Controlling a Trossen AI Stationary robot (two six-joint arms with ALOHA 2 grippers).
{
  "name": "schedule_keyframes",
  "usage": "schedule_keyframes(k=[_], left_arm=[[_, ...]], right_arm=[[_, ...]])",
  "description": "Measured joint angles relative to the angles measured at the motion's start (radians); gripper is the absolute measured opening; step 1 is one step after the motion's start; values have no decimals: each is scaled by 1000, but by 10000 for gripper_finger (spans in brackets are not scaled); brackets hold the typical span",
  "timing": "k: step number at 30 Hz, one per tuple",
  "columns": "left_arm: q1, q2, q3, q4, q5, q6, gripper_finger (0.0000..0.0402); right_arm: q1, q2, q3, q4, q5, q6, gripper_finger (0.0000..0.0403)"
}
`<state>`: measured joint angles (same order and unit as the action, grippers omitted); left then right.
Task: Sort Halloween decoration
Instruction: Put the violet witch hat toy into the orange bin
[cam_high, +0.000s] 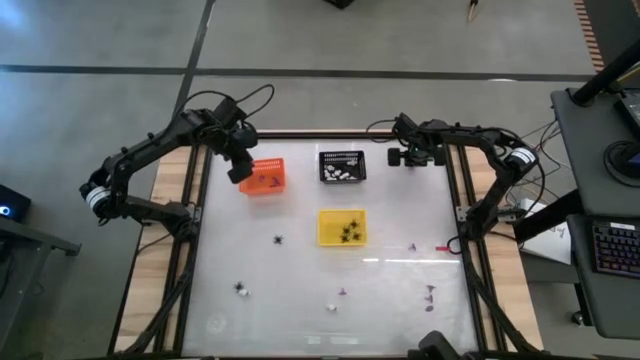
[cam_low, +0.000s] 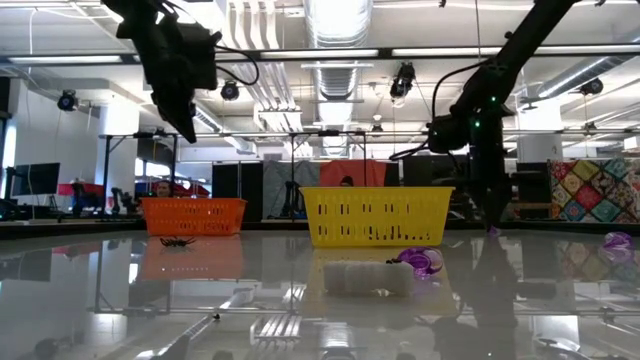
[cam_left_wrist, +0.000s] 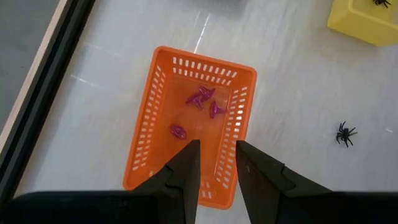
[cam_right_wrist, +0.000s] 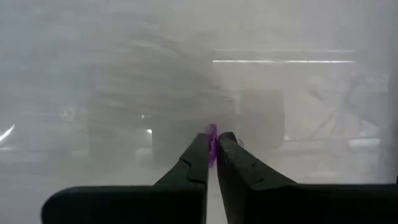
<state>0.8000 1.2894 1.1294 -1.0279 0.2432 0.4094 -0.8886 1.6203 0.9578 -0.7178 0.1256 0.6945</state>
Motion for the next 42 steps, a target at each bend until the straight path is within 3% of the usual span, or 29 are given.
schedule_keyframes(k=[9,19,23,34,42], left_arm=[[1,0,0,-22,0,26,84],[1,0,0,-32,-1,49,84],[1,0,0,-32,-1,58,84],[1,0,0,-32,-1,54,84],[1,-1,0,-32,-2,53,84]], right_arm=[[38,-52,70,-33,-25,-1,10],[228,-58,198,18,-33,14,10],[298,-57,239,136,-33,35,10],[421,-15,248,669,-83,67,10],[463,117,381,713,-130,52,10]])
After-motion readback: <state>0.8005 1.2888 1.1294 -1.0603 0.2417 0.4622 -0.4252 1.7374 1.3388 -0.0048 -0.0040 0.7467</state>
